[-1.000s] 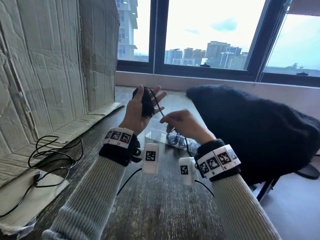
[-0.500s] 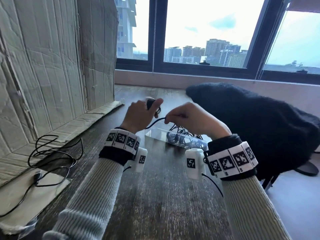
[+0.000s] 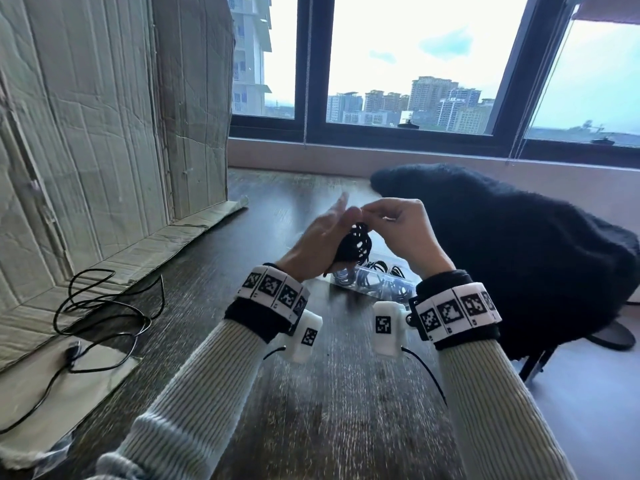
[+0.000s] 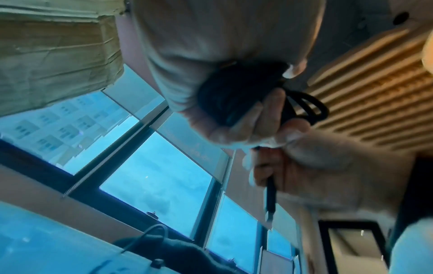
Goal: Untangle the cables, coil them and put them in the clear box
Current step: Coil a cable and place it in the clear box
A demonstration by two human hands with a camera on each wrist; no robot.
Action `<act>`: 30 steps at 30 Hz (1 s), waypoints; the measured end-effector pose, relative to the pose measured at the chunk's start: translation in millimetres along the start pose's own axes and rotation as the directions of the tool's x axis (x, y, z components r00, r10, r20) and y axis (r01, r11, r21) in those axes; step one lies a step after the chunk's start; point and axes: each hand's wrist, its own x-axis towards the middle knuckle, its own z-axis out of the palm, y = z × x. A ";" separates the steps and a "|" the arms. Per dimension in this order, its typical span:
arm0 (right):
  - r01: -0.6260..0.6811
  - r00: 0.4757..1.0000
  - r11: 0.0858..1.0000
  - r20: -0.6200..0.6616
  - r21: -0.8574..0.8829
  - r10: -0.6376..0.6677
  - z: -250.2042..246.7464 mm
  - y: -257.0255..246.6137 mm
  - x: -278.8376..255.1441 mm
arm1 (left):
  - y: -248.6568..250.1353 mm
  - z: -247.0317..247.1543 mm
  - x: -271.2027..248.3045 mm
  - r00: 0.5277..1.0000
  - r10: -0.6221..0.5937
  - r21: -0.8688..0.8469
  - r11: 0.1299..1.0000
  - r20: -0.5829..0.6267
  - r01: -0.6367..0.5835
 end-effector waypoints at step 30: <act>0.085 0.985 0.990 0.159 -0.109 -0.067 1.9 -31.5 -2.6 | -7.8 5.5 -3.3 0.982 -0.140 -0.245 0.955 0.125 0.167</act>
